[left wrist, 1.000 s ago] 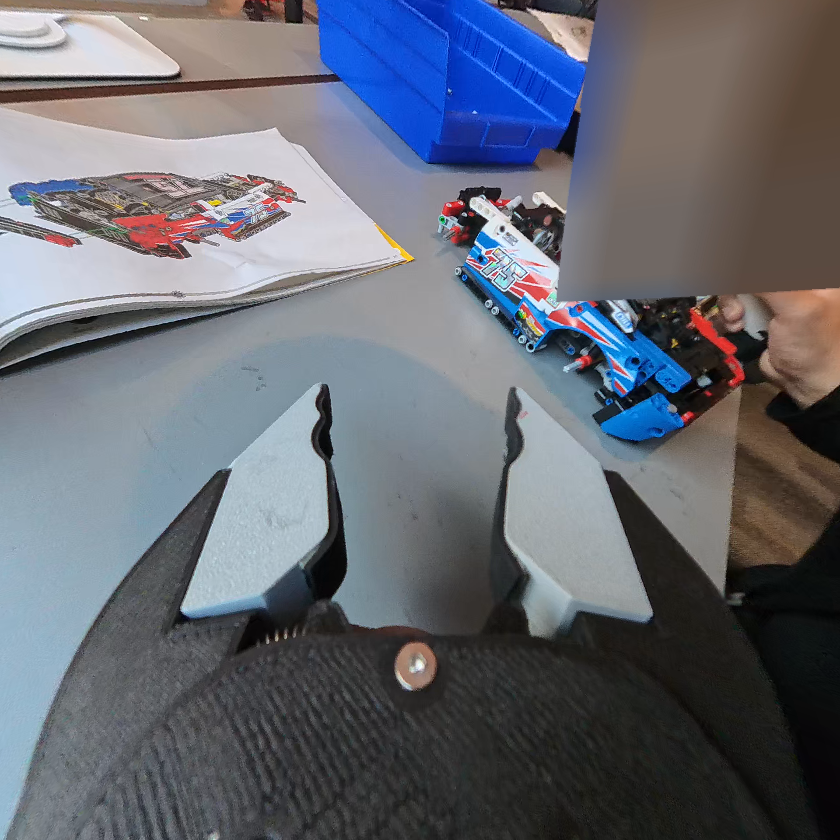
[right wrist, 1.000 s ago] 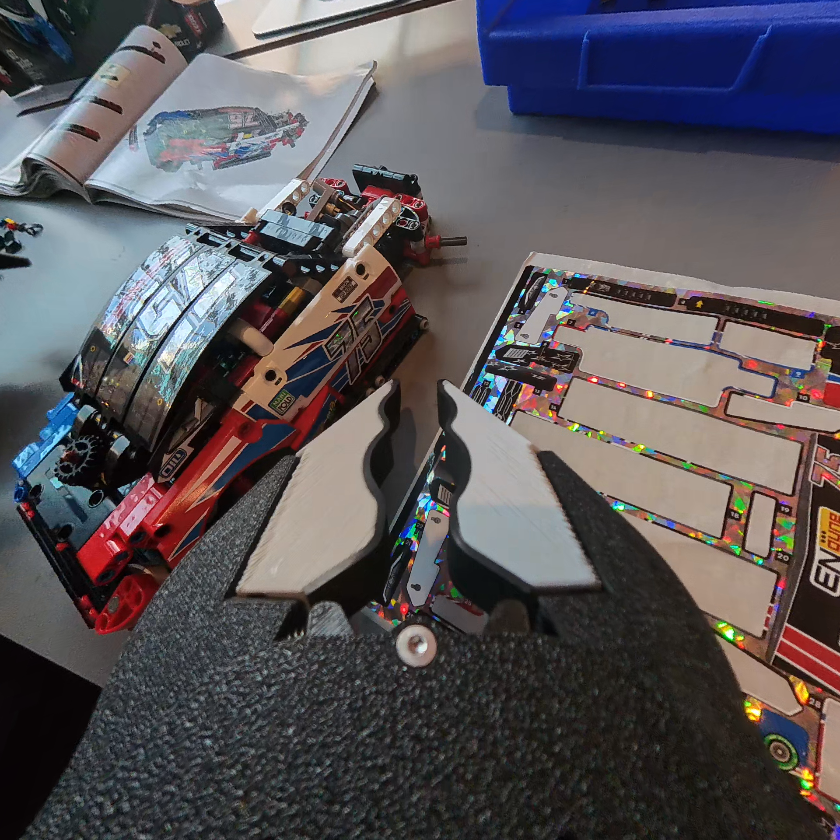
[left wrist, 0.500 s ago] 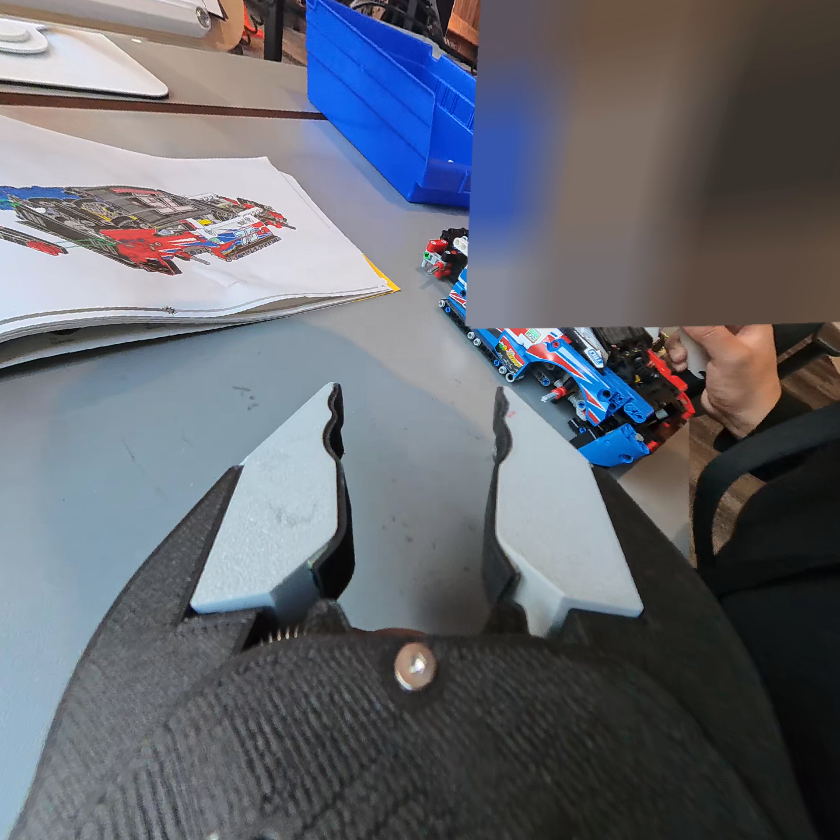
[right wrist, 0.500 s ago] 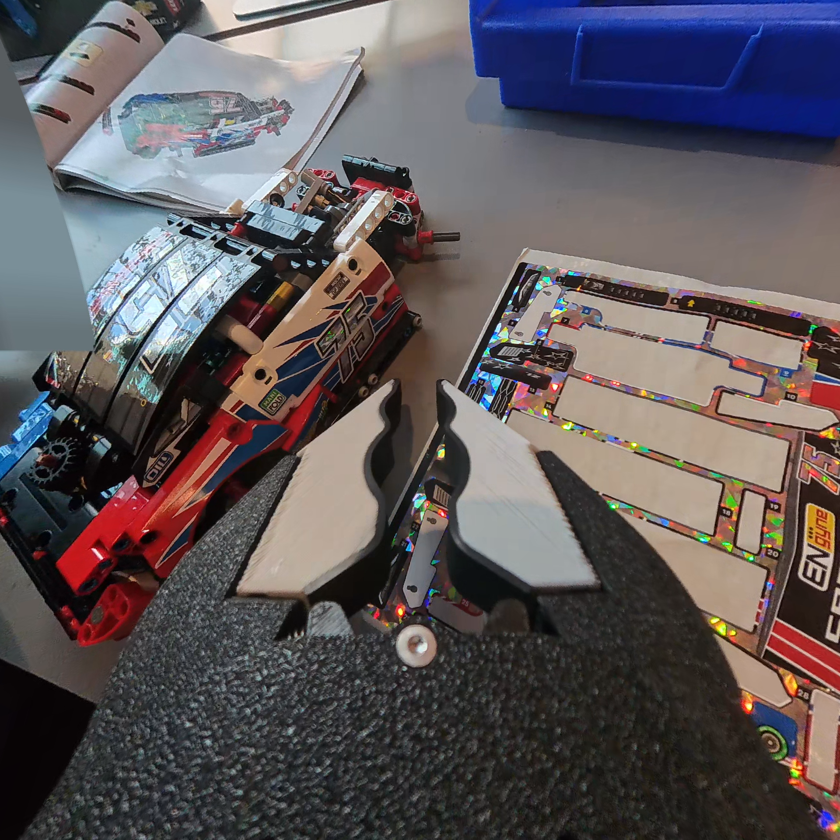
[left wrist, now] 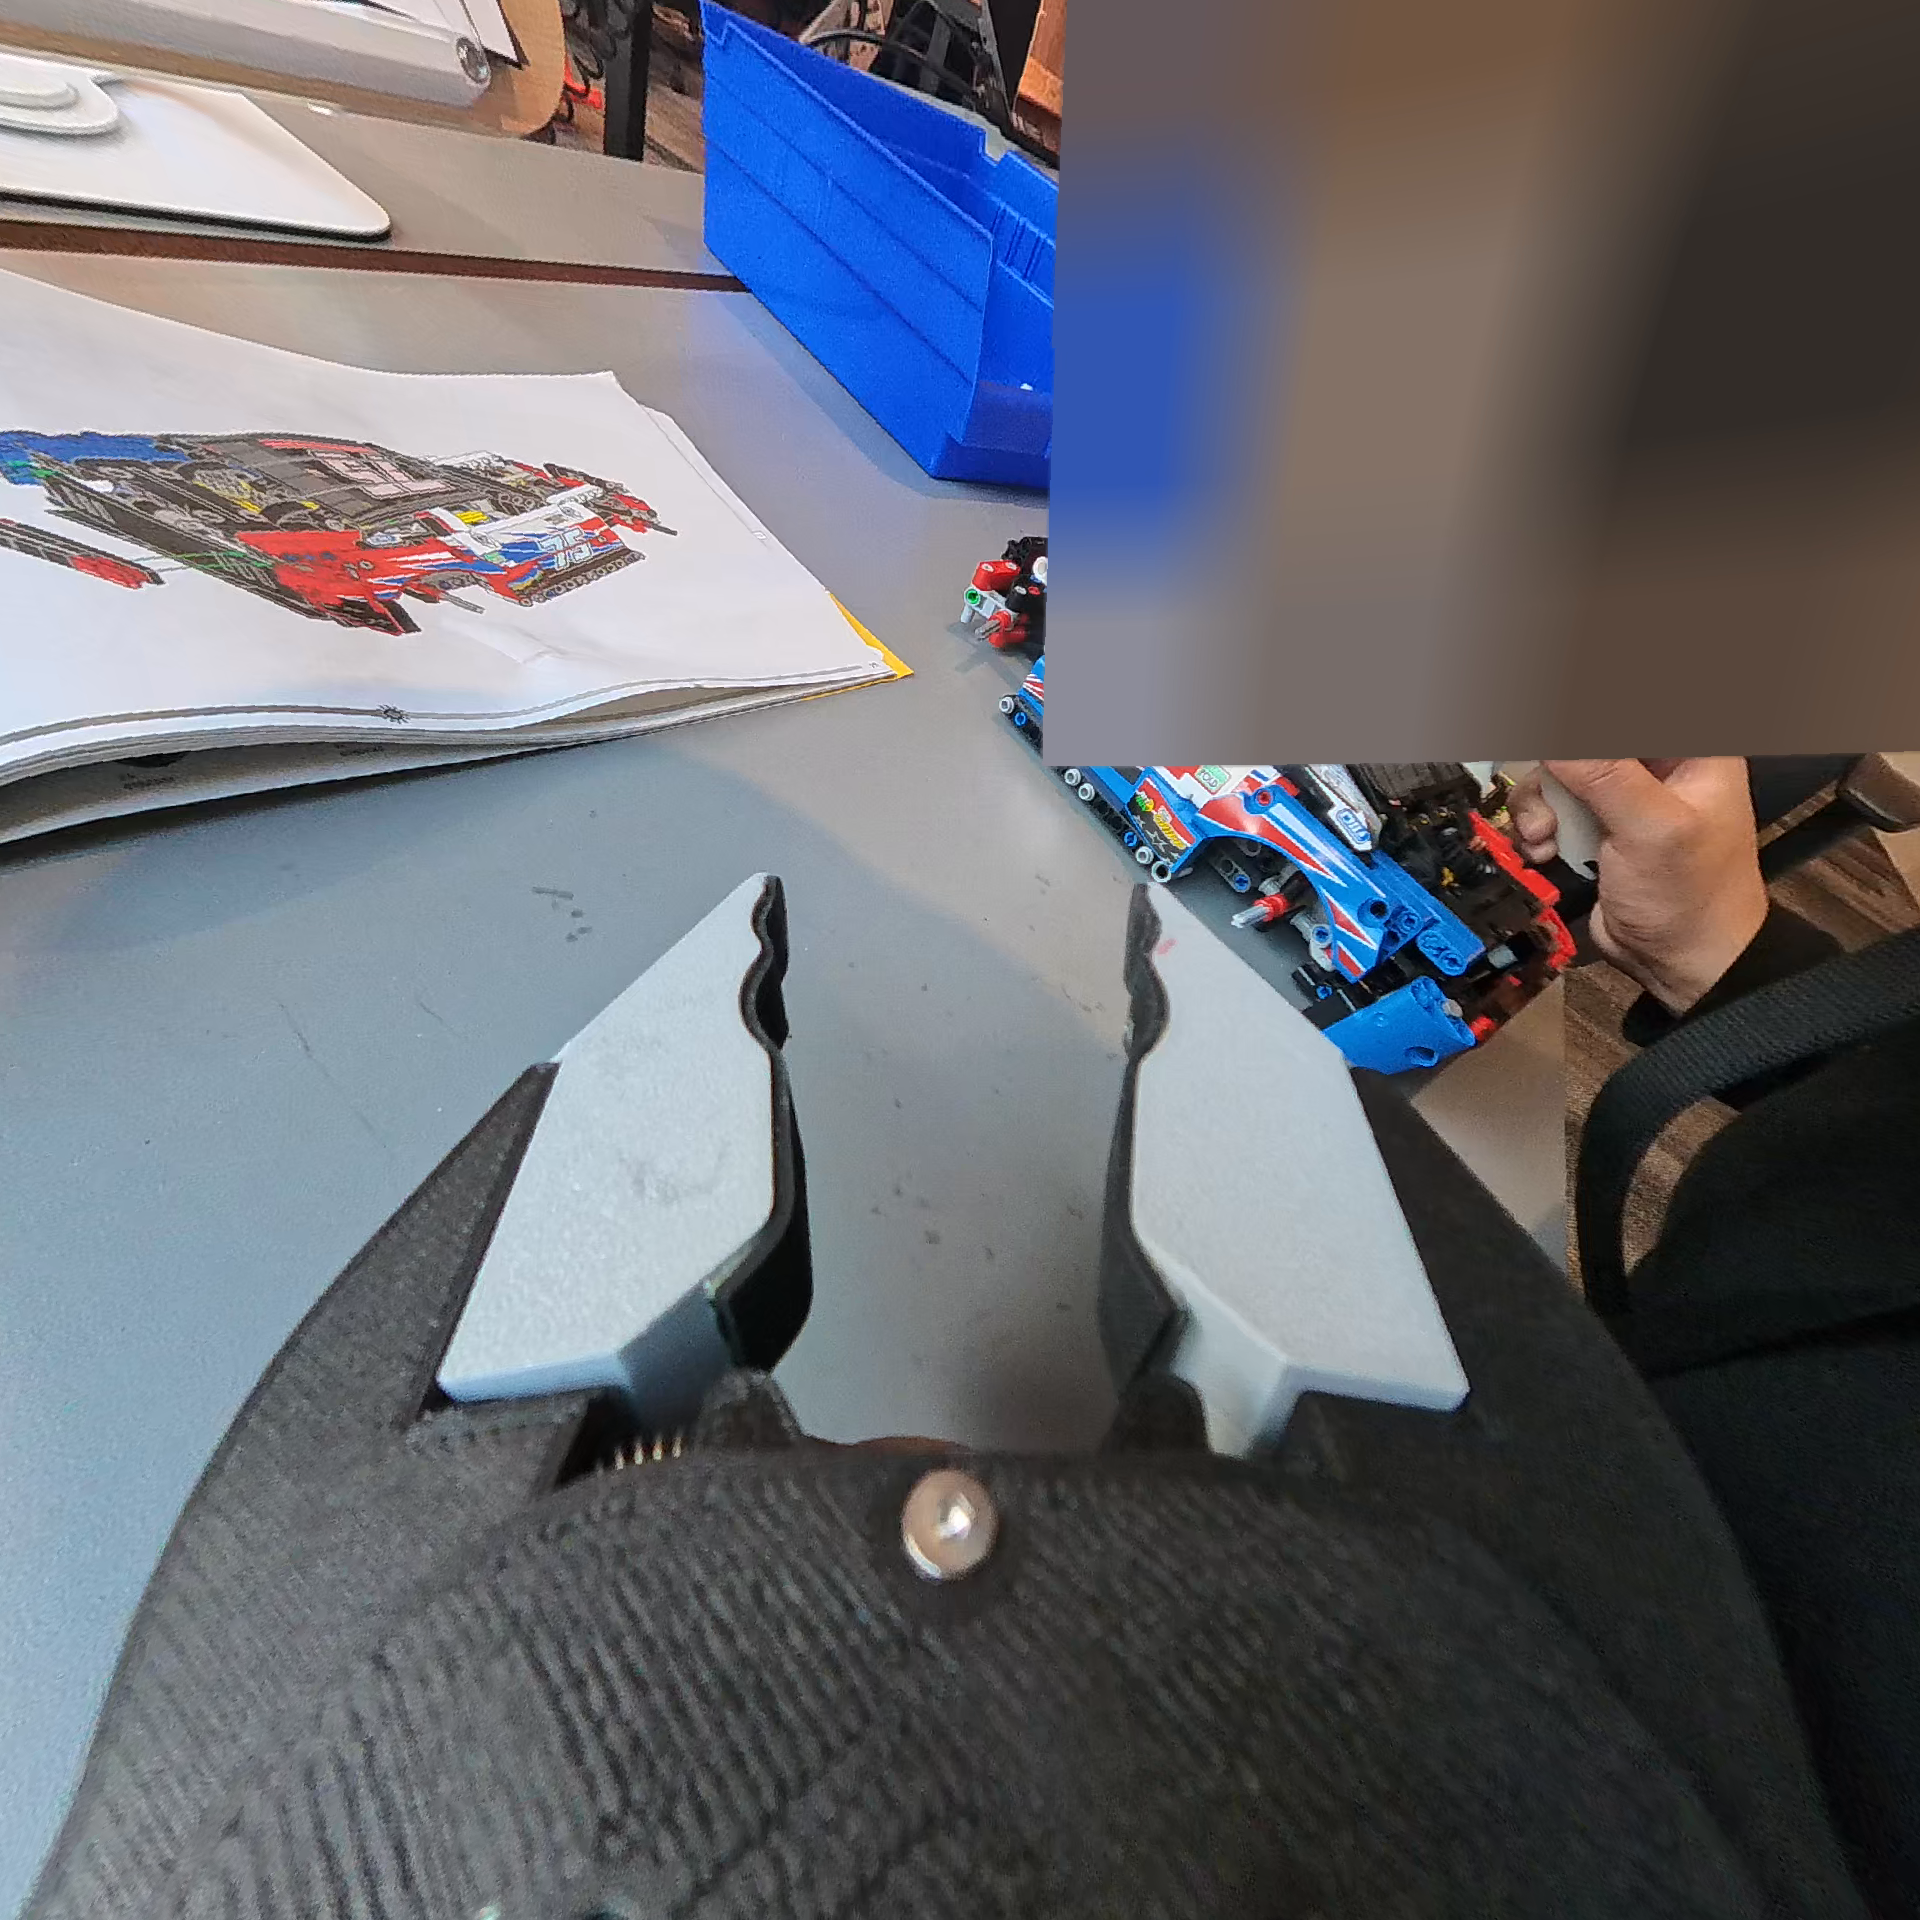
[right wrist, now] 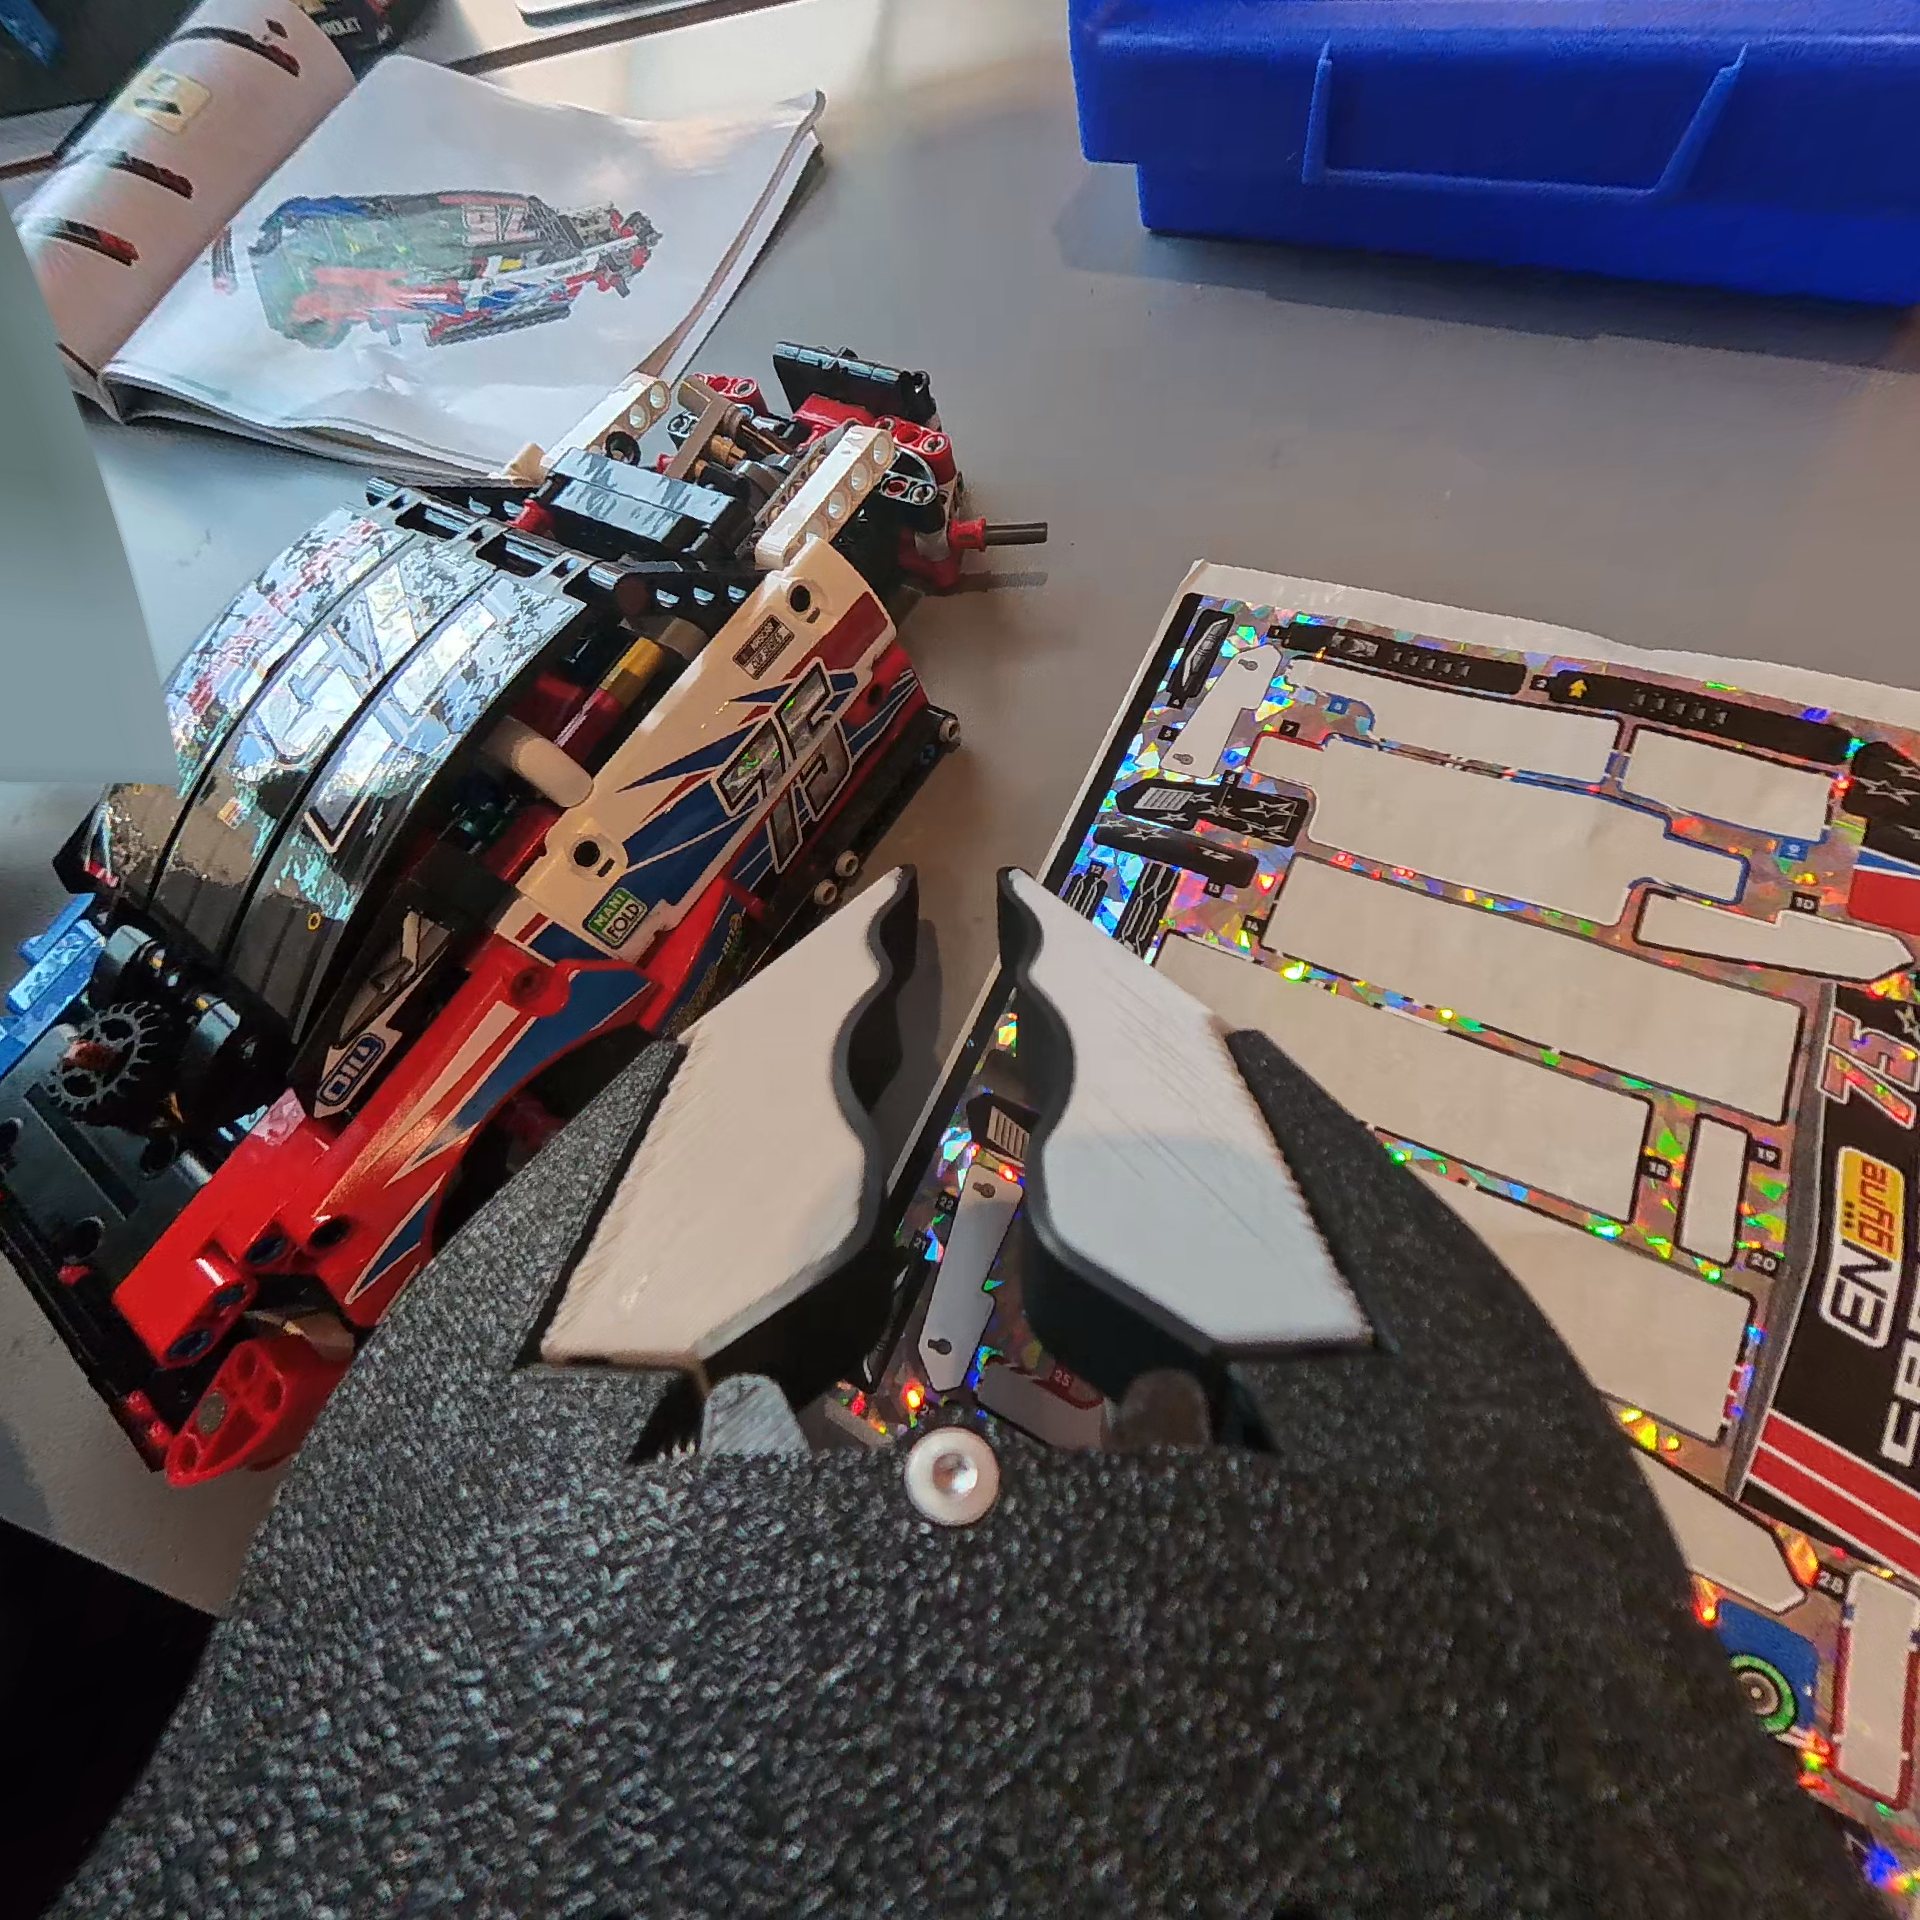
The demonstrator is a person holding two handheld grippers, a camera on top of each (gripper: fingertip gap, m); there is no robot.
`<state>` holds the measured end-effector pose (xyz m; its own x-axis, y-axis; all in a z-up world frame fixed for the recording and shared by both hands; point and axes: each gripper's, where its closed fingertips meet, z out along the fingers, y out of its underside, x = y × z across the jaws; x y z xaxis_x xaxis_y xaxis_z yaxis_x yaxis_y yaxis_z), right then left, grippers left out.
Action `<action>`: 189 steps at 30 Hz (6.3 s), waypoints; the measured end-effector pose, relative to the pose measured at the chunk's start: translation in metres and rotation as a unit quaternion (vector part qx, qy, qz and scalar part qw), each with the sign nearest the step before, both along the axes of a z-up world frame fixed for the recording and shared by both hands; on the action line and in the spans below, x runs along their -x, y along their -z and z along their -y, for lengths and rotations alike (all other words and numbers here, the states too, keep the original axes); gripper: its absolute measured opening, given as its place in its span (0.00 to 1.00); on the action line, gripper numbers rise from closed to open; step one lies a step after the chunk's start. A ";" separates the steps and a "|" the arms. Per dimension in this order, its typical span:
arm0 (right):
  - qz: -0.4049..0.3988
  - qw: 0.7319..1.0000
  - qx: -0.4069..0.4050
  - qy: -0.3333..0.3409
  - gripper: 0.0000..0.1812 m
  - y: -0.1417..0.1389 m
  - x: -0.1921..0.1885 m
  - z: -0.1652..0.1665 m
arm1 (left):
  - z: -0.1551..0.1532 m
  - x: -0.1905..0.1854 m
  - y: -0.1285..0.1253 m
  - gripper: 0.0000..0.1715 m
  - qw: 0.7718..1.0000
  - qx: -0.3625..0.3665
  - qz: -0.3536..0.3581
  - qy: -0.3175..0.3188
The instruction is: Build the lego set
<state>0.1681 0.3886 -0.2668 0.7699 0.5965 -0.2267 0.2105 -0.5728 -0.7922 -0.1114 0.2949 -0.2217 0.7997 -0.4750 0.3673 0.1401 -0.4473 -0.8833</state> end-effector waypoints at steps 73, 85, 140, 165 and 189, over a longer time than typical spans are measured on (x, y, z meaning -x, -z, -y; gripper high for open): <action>-0.047 0.984 -0.103 -0.138 0.13 -0.035 0.027 0.043 | -0.067 -0.036 0.004 0.51 0.948 0.138 -0.230 0.174; 0.040 0.945 -0.115 -0.302 0.13 -0.024 0.040 0.122 | 0.059 -0.134 0.055 0.38 0.900 0.122 -0.302 0.290; 0.020 0.962 -0.171 -0.212 0.11 -0.049 0.032 0.085 | 0.060 -0.051 0.044 0.45 0.931 0.098 -0.285 0.207; -0.090 0.963 -0.222 -0.122 0.15 -0.074 0.063 -0.019 | -0.148 0.067 0.044 0.54 0.930 0.153 -0.330 0.056; -0.089 0.961 -0.230 -0.125 0.15 -0.076 0.061 -0.012 | -0.146 0.076 0.063 0.00 0.932 0.122 -0.342 0.015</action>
